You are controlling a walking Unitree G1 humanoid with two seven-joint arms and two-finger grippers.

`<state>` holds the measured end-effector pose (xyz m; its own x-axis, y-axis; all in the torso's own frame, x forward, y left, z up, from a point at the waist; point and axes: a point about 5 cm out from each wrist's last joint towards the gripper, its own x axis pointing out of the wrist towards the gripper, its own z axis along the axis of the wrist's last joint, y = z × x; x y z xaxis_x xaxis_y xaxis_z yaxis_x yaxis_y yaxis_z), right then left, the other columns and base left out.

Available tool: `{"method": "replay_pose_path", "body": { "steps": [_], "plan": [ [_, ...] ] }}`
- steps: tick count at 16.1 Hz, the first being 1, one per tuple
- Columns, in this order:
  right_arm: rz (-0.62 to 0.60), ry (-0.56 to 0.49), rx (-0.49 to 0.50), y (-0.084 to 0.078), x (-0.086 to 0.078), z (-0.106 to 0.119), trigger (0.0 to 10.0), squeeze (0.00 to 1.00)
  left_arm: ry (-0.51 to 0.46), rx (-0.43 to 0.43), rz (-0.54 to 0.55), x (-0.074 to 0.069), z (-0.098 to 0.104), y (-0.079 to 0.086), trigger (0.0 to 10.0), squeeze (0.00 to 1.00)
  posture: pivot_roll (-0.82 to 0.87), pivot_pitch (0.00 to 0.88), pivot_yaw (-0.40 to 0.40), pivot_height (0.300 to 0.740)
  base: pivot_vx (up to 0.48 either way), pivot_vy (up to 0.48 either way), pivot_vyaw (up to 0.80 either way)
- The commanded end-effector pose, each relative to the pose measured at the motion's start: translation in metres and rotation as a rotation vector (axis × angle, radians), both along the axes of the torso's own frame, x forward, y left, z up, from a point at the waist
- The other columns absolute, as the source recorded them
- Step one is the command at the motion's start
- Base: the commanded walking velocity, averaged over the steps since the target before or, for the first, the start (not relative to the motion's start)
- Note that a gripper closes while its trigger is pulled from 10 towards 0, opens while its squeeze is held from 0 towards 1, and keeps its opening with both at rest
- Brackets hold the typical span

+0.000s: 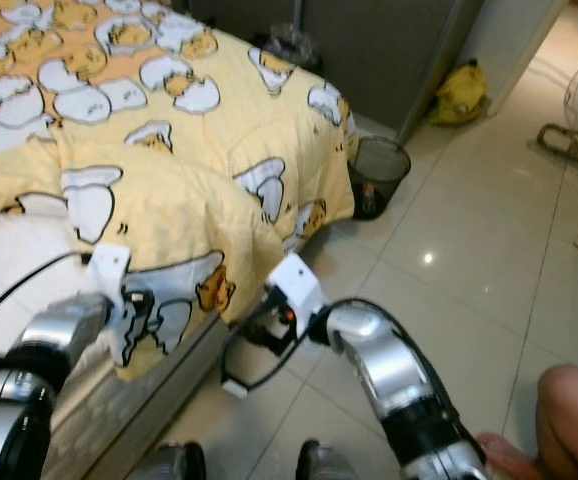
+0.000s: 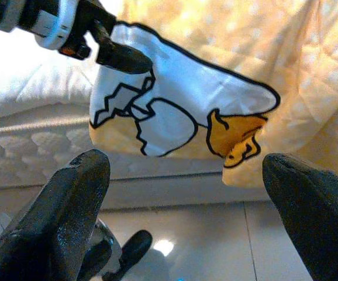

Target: Clean up the room

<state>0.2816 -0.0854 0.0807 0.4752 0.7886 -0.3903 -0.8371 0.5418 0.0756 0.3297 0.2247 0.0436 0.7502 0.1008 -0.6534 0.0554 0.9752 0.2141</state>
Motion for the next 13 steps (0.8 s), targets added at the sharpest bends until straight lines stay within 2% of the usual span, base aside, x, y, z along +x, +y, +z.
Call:
{"method": "replay_pose_path", "body": {
  "steps": [1, 6, 9, 13],
  "plan": [
    [0.001, -0.005, -0.009, -0.001, 0.001, 0.000, 10.0, 0.00, 0.011, 0.021, 0.008, -0.002, -0.004, 0.002, 0.0, 0.00, -0.09, 0.111, -0.010, 0.740, 0.000, 0.000, 0.00],
    [-0.003, 0.001, -0.010, -0.001, -0.002, -0.003, 10.0, 0.00, 0.019, 0.025, 0.046, -0.008, -0.009, 0.014, 0.0, 0.00, -0.09, 0.103, -0.006, 0.740, 0.000, 0.000, 0.00],
    [0.000, -0.001, -0.009, 0.001, -0.001, -0.003, 10.0, 0.00, 0.017, -0.013, 0.076, -0.008, -0.010, 0.014, 0.0, 0.00, -0.09, 0.103, -0.006, 0.740, 0.000, 0.000, 0.00],
    [-0.010, -0.004, -0.006, 0.000, 0.001, -0.002, 10.0, 0.00, -0.005, -0.010, 0.043, -0.003, -0.006, 0.010, 0.0, 0.00, -0.09, 0.109, -0.009, 0.740, 0.000, 0.000, 0.00]
  ]
}}
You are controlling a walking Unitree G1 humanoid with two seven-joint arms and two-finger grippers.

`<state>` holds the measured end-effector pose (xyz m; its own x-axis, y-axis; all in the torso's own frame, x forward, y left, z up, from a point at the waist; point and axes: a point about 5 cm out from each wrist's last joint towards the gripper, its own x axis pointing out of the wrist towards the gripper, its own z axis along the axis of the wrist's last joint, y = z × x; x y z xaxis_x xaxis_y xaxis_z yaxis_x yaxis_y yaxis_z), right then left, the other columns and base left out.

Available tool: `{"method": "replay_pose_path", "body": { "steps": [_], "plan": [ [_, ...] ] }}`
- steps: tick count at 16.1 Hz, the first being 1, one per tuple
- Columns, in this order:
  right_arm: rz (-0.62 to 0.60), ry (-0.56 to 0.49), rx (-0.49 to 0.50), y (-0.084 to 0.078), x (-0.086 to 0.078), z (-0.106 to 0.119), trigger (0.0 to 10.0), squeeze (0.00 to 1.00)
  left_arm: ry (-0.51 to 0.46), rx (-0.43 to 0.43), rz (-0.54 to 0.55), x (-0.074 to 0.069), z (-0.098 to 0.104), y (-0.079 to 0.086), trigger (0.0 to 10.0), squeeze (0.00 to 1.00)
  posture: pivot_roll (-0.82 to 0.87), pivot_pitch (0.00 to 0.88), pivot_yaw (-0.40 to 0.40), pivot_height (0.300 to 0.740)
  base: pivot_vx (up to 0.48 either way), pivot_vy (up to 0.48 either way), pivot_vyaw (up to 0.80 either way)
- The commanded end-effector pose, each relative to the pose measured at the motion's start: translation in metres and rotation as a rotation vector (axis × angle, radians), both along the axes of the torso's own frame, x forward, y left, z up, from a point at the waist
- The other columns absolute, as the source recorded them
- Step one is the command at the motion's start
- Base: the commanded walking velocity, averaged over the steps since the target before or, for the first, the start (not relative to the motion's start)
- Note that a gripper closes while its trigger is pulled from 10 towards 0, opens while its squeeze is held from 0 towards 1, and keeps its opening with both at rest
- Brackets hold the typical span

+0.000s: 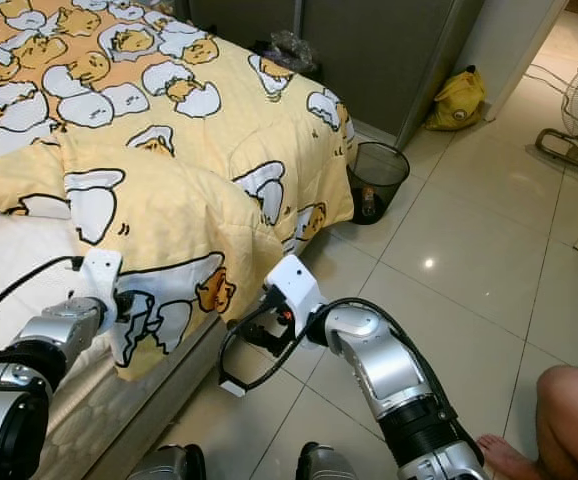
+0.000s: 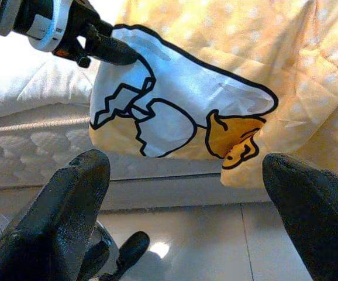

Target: Clean up the room

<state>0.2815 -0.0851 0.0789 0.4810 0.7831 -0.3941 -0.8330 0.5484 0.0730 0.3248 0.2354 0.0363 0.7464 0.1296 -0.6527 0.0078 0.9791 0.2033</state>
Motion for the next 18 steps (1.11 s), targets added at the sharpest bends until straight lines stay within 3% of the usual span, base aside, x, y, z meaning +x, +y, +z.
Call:
{"method": "replay_pose_path", "body": {
  "steps": [1, 14, 16, 18],
  "plan": [
    [-0.008, -0.004, 0.002, -0.001, 0.001, 0.000, 10.0, 0.00, -0.018, -0.003, -0.018, 0.005, 0.004, -0.004, 0.0, 0.00, -0.09, 0.109, -0.009, 0.740, 0.000, 0.000, 0.00],
    [-0.013, -0.006, 0.005, -0.001, 0.004, 0.002, 10.0, 0.00, -0.045, 0.007, -0.035, 0.009, 0.010, -0.004, 0.0, 0.00, -0.09, 0.118, -0.010, 0.740, 0.000, 0.000, 0.00],
    [-0.013, -0.006, 0.005, -0.001, 0.004, 0.002, 10.0, 0.00, -0.059, 0.014, -0.054, 0.012, 0.013, -0.003, 0.0, 0.00, -0.09, 0.117, -0.012, 0.740, 0.000, 0.000, 0.00],
    [-0.012, -0.006, 0.004, -0.002, 0.005, 0.002, 10.0, 0.00, -0.087, 0.083, -0.174, 0.017, 0.023, -0.004, 0.0, 0.00, -0.08, 0.117, -0.016, 0.740, 0.000, 0.000, 0.00]
  ]
}}
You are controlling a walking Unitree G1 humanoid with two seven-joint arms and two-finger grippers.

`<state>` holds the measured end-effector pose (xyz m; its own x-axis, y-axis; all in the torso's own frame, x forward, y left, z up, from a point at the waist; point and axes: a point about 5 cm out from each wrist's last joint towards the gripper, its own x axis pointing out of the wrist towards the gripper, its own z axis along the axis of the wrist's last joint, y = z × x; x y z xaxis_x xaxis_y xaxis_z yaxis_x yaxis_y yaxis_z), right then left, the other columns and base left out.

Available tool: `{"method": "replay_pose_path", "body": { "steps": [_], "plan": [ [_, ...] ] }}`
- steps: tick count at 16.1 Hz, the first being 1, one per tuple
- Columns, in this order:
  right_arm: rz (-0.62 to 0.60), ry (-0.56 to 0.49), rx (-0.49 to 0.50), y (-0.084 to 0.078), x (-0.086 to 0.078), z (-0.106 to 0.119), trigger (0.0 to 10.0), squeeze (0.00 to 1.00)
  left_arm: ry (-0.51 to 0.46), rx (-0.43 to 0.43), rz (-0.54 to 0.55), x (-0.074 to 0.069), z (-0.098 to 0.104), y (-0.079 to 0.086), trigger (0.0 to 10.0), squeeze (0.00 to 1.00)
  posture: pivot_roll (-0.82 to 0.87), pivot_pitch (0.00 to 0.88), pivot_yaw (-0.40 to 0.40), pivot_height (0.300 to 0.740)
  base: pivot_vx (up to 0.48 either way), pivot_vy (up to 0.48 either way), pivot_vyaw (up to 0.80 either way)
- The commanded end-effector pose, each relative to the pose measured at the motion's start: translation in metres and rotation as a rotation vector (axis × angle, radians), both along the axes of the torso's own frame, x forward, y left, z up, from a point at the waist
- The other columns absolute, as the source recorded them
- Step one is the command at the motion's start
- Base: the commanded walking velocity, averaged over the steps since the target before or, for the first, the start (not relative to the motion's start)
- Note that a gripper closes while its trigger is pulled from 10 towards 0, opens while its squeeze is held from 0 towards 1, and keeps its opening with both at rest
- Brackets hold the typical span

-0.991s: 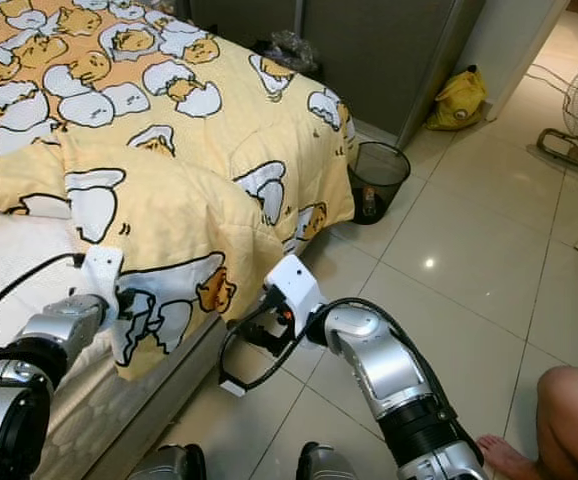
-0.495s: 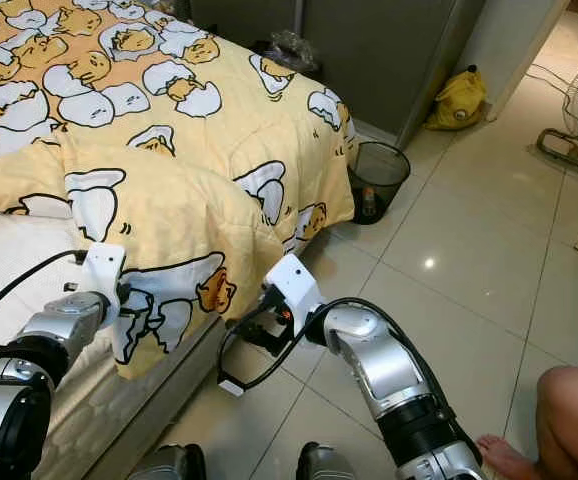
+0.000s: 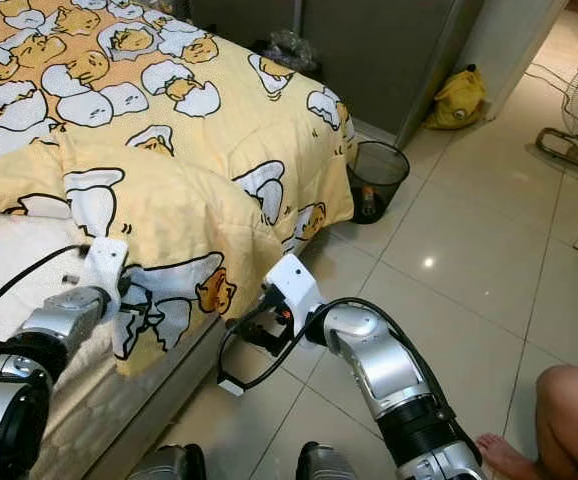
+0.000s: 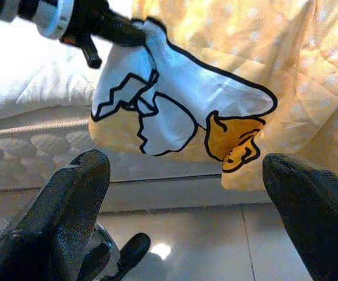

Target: Clean up the room

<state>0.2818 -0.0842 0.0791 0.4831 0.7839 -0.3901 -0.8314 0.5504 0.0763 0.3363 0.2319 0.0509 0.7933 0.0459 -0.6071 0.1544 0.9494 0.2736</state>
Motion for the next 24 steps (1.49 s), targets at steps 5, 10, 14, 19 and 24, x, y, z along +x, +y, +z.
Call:
{"method": "replay_pose_path", "body": {
  "steps": [5, 10, 14, 19, 24],
  "plan": [
    [-0.002, -0.006, 0.000, -0.003, 0.006, 0.004, 10.0, 0.00, -0.137, -0.028, -0.400, 0.009, 0.025, -0.036, 10.0, 0.00, -0.07, 0.112, -0.022, 0.740, 0.000, 0.000, 0.00],
    [0.002, -0.004, -0.004, -0.006, 0.006, 0.003, 10.0, 0.00, -0.177, -0.165, -0.327, 0.006, 0.026, -0.042, 10.0, 0.00, -0.07, 0.110, -0.022, 0.740, 0.000, 0.000, 0.00],
    [0.003, 0.005, -0.003, -0.005, 0.006, 0.002, 10.0, 0.00, -0.001, -0.332, 0.057, -0.018, -0.006, -0.013, 10.0, 0.00, -0.07, 0.111, -0.019, 0.740, 0.000, 0.000, 0.00],
    [0.010, 0.006, 0.002, -0.003, 0.008, 0.003, 10.0, 0.00, -0.190, -0.296, 0.019, -0.014, 0.019, -0.017, 10.0, 0.00, -0.05, 0.108, -0.025, 0.740, 0.000, 0.000, 0.00],
    [0.006, 0.007, 0.001, -0.005, 0.008, 0.002, 10.0, 0.00, -0.206, -0.280, 0.016, -0.014, 0.021, -0.023, 10.0, 0.00, -0.06, 0.105, -0.024, 0.740, -0.248, 0.000, 0.00]
  ]
}}
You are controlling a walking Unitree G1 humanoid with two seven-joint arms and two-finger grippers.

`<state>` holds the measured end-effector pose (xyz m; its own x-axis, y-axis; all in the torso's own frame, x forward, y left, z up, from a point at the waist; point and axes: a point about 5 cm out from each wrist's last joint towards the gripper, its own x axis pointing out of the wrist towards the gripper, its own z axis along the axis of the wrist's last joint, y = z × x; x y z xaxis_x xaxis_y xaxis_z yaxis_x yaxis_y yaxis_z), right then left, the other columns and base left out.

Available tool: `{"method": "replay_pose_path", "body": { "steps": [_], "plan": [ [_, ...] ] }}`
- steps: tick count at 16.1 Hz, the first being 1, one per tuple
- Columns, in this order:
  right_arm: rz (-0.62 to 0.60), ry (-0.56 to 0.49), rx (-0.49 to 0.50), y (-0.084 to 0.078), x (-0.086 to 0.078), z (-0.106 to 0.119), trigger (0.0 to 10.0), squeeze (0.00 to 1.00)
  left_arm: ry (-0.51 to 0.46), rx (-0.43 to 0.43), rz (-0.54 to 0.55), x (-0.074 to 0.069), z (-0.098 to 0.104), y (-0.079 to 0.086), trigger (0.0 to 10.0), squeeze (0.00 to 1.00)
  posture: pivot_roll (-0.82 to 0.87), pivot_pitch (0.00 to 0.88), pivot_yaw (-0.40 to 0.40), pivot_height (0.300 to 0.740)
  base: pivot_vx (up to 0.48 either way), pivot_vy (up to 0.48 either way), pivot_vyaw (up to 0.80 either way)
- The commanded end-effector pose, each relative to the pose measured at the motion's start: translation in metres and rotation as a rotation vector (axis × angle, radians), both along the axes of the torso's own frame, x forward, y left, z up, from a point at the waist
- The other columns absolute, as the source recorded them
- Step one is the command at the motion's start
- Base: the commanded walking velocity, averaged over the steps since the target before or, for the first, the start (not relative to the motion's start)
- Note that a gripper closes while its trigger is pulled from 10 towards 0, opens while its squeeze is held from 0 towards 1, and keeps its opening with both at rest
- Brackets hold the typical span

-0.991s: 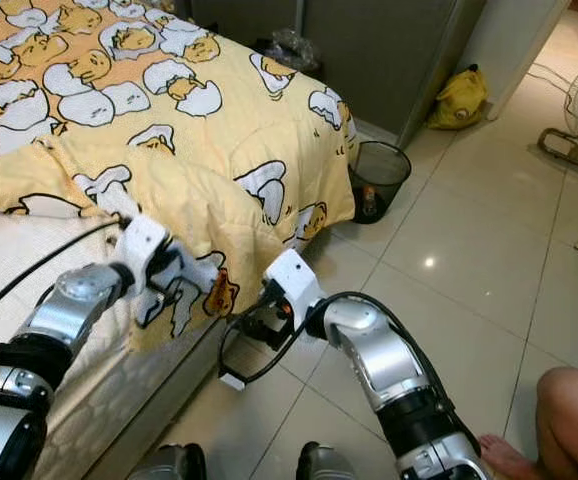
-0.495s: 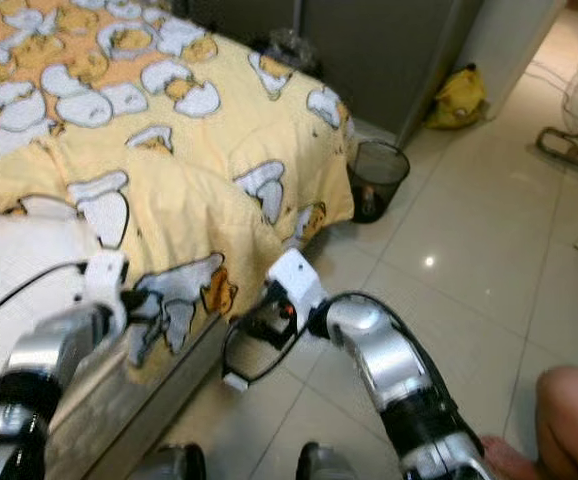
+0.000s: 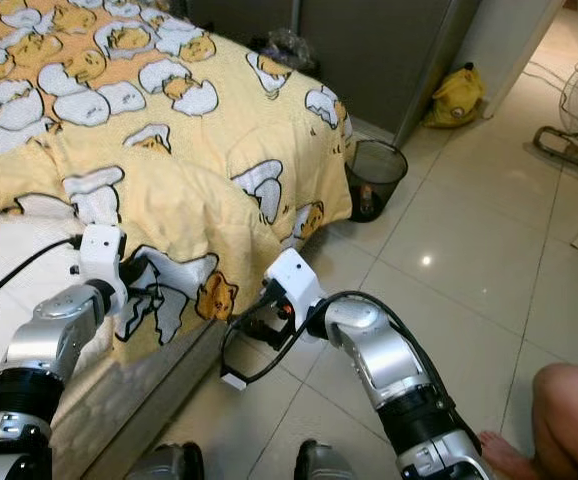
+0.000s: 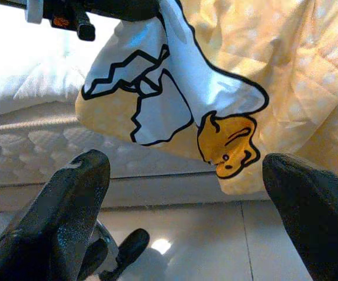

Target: Clean up the room

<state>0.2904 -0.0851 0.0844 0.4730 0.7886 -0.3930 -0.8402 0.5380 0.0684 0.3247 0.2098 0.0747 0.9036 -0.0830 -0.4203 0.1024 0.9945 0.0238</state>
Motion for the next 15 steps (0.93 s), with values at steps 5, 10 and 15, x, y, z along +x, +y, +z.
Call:
{"method": "replay_pose_path", "body": {
  "steps": [5, 10, 15],
  "plan": [
    [-0.009, 0.015, 0.011, -0.003, 0.000, -0.003, 10.0, 0.00, 0.022, 0.004, -0.010, -0.005, -0.008, -0.010, 10.0, 0.00, -0.06, 0.107, -0.023, 0.740, -0.428, 0.000, 0.00],
    [0.001, 0.021, 0.009, -0.002, -0.001, -0.004, 10.0, 0.00, 0.116, 0.019, -0.144, -0.001, -0.013, -0.042, 10.0, 0.00, -0.06, 0.107, -0.020, 0.740, 0.000, 0.000, 0.00],
    [0.001, 0.019, 0.001, -0.005, 0.000, -0.004, 10.0, 0.00, 0.341, -0.308, -0.179, -0.010, -0.023, -0.093, 10.0, 0.00, -0.06, 0.106, -0.014, 0.740, 0.000, 0.000, 0.00]
  ]
}}
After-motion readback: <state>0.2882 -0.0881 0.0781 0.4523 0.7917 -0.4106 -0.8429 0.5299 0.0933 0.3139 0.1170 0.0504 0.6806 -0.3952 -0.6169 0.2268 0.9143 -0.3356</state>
